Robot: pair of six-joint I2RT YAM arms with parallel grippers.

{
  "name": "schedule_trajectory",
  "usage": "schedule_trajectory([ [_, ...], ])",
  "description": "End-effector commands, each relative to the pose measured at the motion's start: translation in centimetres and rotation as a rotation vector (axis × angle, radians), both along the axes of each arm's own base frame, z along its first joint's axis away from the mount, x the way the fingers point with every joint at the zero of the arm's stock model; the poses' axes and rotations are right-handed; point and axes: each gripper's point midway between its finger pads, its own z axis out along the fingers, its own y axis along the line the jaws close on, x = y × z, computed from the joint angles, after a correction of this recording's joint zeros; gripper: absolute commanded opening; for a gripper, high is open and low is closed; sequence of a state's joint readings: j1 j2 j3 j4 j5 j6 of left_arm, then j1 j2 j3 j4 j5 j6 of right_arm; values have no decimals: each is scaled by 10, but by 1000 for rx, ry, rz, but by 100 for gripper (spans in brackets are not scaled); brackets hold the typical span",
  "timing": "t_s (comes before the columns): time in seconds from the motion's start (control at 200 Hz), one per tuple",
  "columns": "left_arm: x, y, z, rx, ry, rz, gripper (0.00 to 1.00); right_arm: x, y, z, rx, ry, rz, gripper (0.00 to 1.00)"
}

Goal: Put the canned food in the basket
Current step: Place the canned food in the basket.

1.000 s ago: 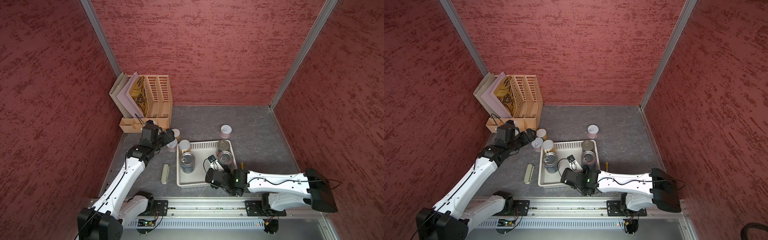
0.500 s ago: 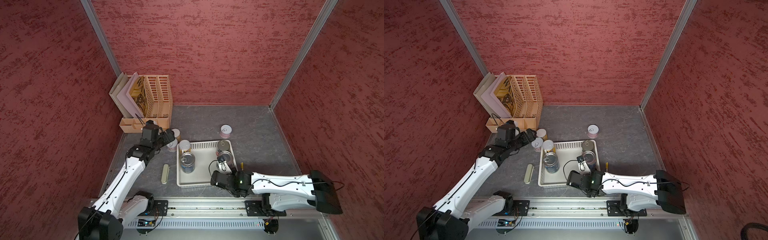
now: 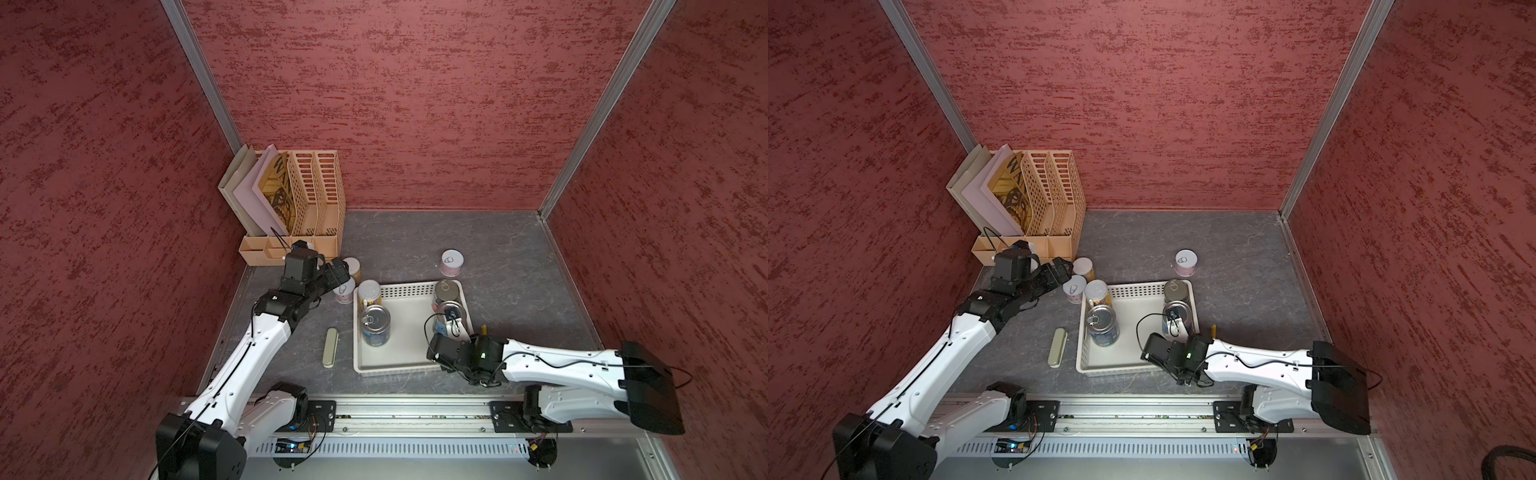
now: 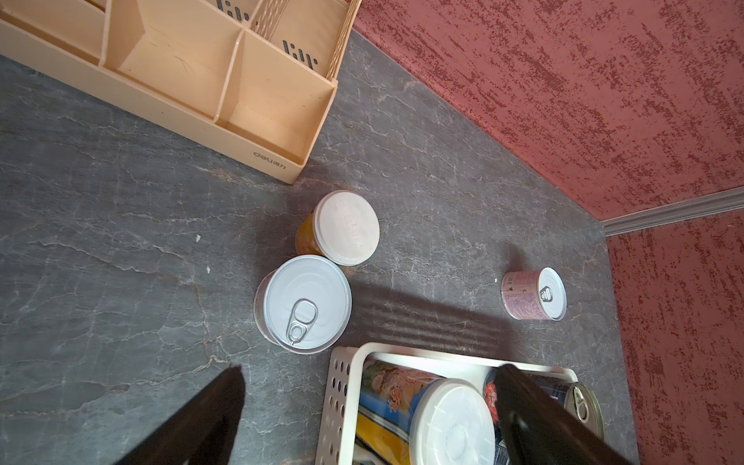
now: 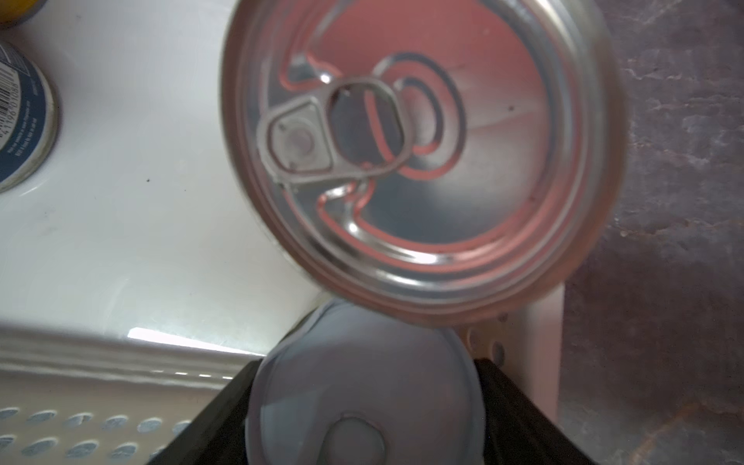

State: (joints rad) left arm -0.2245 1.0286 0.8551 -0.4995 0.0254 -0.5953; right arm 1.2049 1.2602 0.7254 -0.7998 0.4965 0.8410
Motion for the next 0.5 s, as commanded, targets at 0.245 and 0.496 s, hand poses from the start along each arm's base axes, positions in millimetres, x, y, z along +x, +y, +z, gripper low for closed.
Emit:
schedule_trajectory([
  [0.245, 4, -1, 12, -14, -30, -2, 100, -2, -13, -23, -131, 87, 20, 58],
  [0.496, 4, -1, 13, -15, -32, -3, 100, -1, -15, -26, -162, 91, 6, 65],
])
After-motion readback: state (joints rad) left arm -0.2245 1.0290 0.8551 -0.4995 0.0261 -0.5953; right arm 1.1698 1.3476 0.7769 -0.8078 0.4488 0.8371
